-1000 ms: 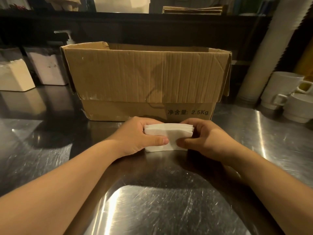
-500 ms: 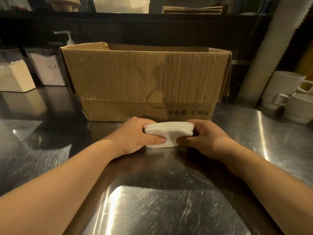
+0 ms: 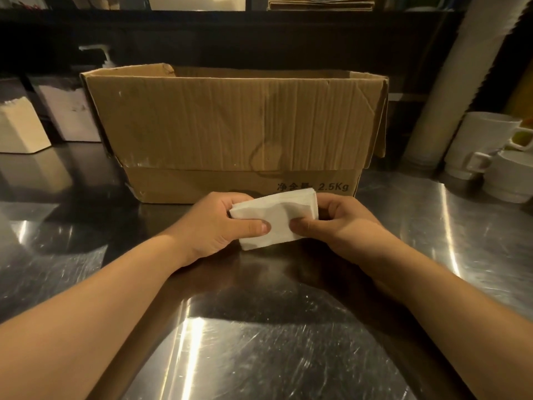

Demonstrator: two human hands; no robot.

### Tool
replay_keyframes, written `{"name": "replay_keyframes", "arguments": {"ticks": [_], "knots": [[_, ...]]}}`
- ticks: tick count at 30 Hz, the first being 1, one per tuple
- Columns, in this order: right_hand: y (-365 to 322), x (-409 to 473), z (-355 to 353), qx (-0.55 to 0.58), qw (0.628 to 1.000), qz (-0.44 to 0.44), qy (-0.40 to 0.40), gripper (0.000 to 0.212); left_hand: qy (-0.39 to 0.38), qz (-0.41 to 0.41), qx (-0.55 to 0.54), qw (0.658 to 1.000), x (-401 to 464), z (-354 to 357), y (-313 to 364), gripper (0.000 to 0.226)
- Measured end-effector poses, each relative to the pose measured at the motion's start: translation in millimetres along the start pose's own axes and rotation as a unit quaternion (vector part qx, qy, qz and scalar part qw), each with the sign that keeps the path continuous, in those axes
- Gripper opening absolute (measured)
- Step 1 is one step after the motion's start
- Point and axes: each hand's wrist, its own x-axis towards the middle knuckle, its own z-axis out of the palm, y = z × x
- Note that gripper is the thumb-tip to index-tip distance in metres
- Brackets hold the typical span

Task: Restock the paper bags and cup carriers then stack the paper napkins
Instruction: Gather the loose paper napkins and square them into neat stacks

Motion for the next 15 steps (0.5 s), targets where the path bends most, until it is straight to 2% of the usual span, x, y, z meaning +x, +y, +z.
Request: {"name": "replay_keyframes", "arguments": {"ticks": [5, 10, 13, 15], "knots": [[-1, -4, 3, 0.136, 0.991, -0.010, 0.004, 0.028, -0.034, -0.038, -0.031, 0.998, -3, 1, 6, 0.024], [-13, 3, 4, 0.276, 0.960, -0.007, 0.042, 0.049, 0.001, -0.070, -0.123, 0.990, -2, 9, 17, 0.044], [-30, 9, 0, 0.270, 0.962, 0.027, 0.042, 0.061, 0.014, -0.107, -0.181, 0.977, -1, 10, 30, 0.059], [-45, 10, -4, 0.220, 0.974, 0.027, 0.048, 0.063, 0.010, -0.117, -0.201, 0.973, 0, 7, 46, 0.052]]}}
